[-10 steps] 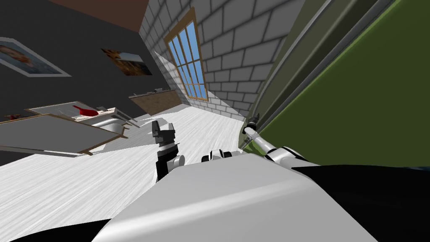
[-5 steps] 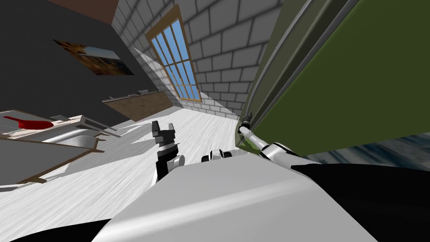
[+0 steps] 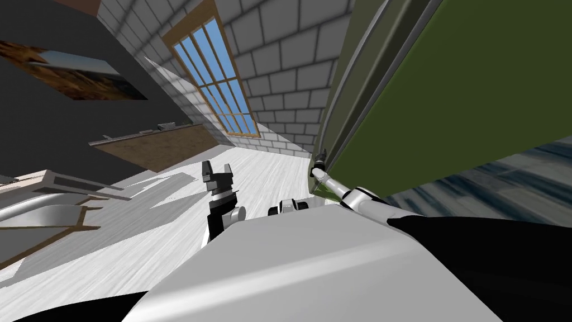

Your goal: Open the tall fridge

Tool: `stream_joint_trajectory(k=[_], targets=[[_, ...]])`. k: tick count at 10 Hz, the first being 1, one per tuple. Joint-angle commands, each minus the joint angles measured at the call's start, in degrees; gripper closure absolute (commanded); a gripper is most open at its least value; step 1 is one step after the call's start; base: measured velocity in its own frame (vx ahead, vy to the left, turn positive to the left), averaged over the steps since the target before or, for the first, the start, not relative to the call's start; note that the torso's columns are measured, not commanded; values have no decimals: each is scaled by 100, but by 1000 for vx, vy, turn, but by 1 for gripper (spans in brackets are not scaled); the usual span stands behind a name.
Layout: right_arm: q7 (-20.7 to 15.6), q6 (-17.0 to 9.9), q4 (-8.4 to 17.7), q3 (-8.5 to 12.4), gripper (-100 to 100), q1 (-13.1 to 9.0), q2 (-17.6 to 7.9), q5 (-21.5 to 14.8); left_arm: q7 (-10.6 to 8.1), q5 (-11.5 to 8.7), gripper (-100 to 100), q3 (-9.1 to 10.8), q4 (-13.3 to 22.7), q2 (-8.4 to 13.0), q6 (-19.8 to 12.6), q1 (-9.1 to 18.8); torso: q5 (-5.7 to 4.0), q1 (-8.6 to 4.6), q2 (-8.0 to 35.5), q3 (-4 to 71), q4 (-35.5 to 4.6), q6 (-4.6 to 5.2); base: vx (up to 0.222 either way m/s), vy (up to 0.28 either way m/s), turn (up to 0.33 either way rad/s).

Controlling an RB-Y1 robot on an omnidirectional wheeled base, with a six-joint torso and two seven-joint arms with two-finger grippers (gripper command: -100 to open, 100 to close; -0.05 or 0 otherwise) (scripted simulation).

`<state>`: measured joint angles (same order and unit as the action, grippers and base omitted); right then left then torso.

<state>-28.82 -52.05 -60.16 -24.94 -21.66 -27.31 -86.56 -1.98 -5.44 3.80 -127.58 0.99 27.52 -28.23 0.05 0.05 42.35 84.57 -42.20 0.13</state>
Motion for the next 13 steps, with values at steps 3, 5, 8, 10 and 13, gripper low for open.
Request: stream_joint_trajectory(k=[3, 5, 8, 10, 13], targets=[[39, -148, 266, -792, 100, -492, 408, -78, 0, 0, 0, -1, 0, 0, 0, 1, -3, -8, 10, -7, -8, -2, 32, -9, -250], [-52, -168, 213, -679, 100, -433, 488, -103, 0, 0, 0, -1, 0, 0, 0, 2, 0, -5, 7, -7, -13, -5, 85, 73, -115], [-211, -212, 75, -644, 100, -362, 571, -112, 0, 0, 0, -2, -1, -2, 0, -1, 17, 24, -65, 35, -14, -26, 175, 212, -165], [-370, -256, -62, -609, 100, -290, 654, -122, 0, 0, 0, -2, -1, -2, 0, -1, 15, -8, -61, 35, -23, -15, 178, 241, -158], [-689, -344, -338, -539, 100, -146, 820, -142, 0, 0, 0, -2, -1, -2, 1, -2, 16, -40, -94, 53, -33, -8, 222, 262, -211]])
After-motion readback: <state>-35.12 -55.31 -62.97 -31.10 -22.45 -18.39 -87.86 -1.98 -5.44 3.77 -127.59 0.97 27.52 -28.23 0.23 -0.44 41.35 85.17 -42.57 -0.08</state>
